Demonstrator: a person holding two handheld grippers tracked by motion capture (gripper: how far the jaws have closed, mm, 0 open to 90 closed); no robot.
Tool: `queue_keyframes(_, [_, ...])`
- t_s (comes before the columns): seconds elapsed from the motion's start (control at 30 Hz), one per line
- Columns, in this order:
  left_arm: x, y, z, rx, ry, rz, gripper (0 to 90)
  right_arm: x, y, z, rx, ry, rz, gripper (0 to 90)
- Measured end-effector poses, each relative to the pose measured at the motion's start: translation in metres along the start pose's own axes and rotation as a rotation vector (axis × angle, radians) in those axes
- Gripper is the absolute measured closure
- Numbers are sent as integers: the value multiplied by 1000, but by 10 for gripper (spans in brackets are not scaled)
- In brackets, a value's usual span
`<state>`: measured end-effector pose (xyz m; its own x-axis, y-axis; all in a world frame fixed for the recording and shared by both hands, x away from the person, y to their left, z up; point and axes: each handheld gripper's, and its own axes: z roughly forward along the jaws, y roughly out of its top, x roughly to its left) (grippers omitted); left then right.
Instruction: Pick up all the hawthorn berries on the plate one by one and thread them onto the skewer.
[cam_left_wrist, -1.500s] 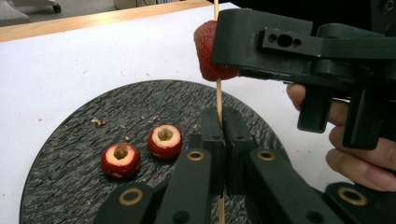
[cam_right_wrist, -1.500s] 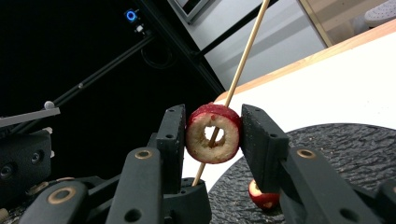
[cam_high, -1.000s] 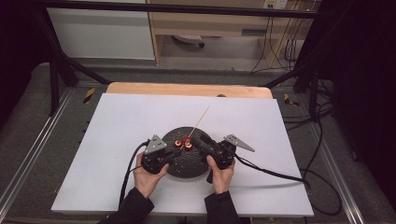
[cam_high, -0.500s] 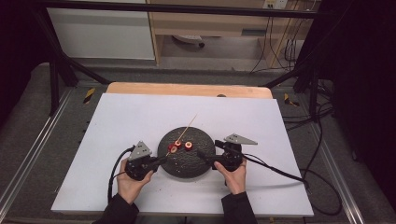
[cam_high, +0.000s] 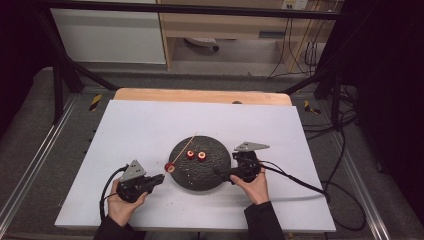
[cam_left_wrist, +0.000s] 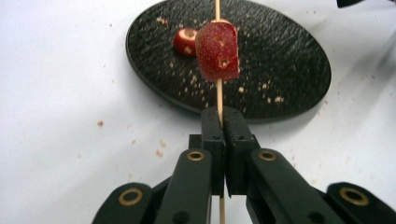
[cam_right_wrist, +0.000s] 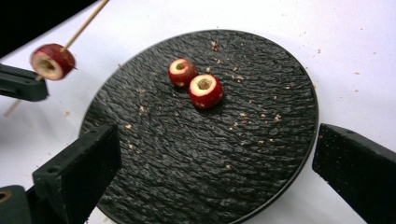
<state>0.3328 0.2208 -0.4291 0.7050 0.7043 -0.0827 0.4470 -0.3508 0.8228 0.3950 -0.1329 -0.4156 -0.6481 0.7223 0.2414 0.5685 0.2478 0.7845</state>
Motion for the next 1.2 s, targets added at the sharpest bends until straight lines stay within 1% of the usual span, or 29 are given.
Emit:
queue_keyframes(0.2, [3,-11,-7,15,-3,7,879,3,13,4,48,-24,-46,24])
queue_keyframes(0.3, [5,-14,-10,15,-7,10,879,5,21,6,83,-30,-63,28])
queue_keyframes(0.43, [7,-16,-13,13,-5,7,880,5,32,11,122,-17,-75,33])
queue_keyframes(0.5, [8,-17,-14,13,-3,3,880,6,37,14,148,-20,-82,34])
queue_keyframes(0.6, [9,-18,-14,13,-4,-2,880,7,45,21,188,-31,-98,37])
queue_keyframes(0.63, [9,-18,-14,15,-3,-2,880,8,48,23,199,-35,-110,37])
queue_keyframes(0.8, [11,-19,-15,13,-1,-9,880,12,60,35,249,-43,-122,47])
queue_keyframes(0.83, [11,-19,-14,12,-3,-12,880,12,62,38,263,-44,-131,49])
queue_keyframes(0.9, [11,-19,-14,14,-3,-7,880,14,66,45,285,-52,-137,55])
queue_keyframes(1.03, [12,-19,-14,14,-4,-9,880,15,73,58,326,-63,-143,71])
queue_keyframes(1.1, [12,-19,-14,15,-5,-12,880,15,75,64,335,-57,-134,83])
queue_keyframes(1.2, [12,-19,-14,18,-7,-7,880,14,78,73,364,-57,-137,99])
